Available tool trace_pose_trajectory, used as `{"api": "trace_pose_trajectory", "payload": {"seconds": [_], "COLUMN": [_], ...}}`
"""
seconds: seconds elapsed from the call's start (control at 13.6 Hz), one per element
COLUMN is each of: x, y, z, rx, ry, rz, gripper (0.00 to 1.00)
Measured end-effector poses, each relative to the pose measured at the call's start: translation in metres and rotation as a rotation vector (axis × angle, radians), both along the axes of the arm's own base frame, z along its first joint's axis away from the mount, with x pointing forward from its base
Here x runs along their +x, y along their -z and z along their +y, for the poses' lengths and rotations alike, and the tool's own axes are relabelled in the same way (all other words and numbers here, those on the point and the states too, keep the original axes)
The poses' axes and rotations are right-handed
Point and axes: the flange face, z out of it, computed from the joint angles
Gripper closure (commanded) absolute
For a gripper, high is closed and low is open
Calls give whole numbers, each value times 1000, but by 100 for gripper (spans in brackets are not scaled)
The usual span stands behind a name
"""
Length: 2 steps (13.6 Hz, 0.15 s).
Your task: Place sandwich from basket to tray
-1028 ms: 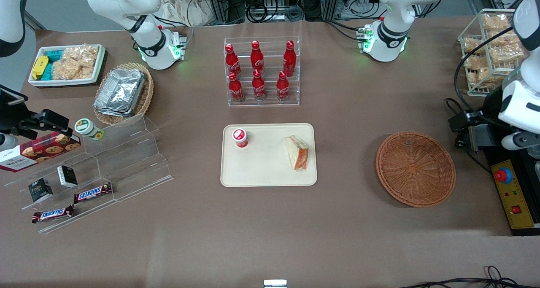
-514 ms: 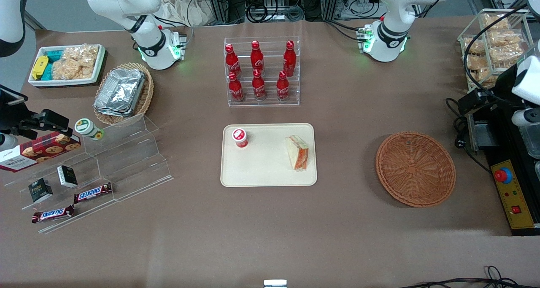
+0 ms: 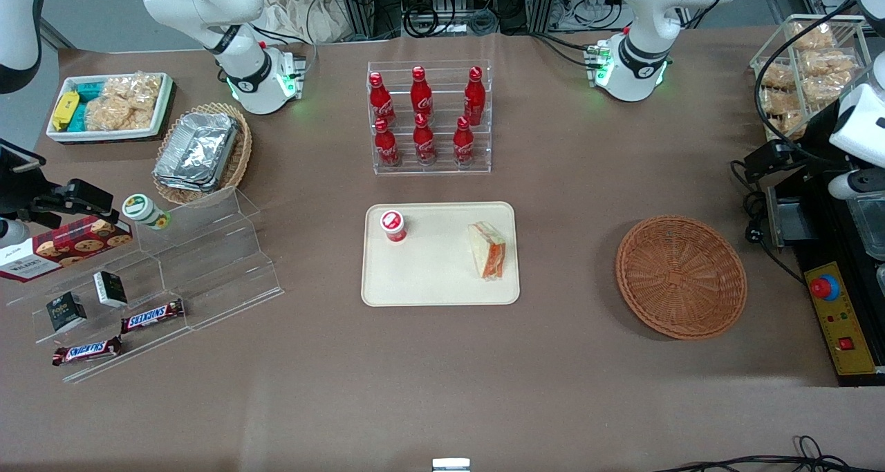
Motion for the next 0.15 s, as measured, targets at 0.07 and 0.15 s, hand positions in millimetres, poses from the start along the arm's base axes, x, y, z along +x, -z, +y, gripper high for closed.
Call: {"api": "trace_pose_trajectory", "payload": {"seconds": [0.07,0.15], "x": [0,0], "y": [0,0], "z": [0,0], "rx": [0,0], "ry": [0,0], "rz": [0,0], "gripper": [0,0]}}
